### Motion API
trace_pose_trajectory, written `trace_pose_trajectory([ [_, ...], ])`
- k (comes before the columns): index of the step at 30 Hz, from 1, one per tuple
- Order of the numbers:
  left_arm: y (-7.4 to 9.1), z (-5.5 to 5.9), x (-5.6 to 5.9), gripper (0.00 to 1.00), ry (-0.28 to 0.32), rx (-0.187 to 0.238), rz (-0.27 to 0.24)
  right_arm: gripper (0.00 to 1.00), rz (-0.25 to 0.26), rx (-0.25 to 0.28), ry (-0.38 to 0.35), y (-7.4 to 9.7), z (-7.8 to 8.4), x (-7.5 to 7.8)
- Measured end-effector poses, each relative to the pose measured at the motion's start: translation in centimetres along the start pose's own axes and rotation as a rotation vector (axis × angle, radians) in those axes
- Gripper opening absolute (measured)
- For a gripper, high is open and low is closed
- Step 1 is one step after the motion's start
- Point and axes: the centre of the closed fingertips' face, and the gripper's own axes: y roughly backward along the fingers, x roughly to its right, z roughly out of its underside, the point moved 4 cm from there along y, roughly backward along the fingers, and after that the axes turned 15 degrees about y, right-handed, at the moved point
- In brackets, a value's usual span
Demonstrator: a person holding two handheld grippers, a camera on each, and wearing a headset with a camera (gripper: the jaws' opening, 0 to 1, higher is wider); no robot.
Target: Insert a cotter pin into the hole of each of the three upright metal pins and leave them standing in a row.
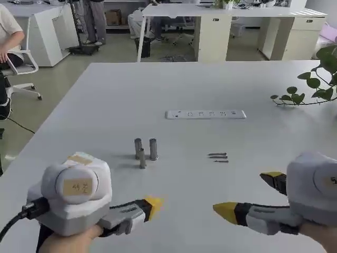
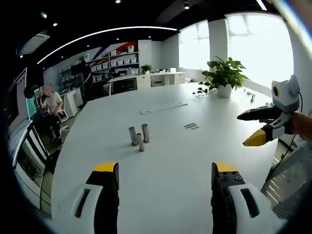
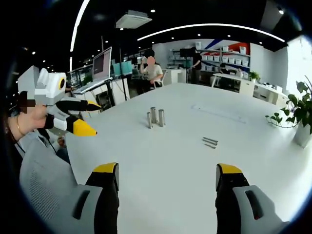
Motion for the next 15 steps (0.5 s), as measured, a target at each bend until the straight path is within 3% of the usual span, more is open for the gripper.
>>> trace_pose_trajectory([
  [9,0.06,-0.01,-0.12,0.64,0.021,0.005,0.001,0.65,0.007,0.016,0.014,0.26,-0.21,0.04],
  [15,0.16,0.06,-0.11,0.64,0.020,0.002,-0.002,0.65,0.001,-0.002,0.022,0.15,0.05,-0.24],
])
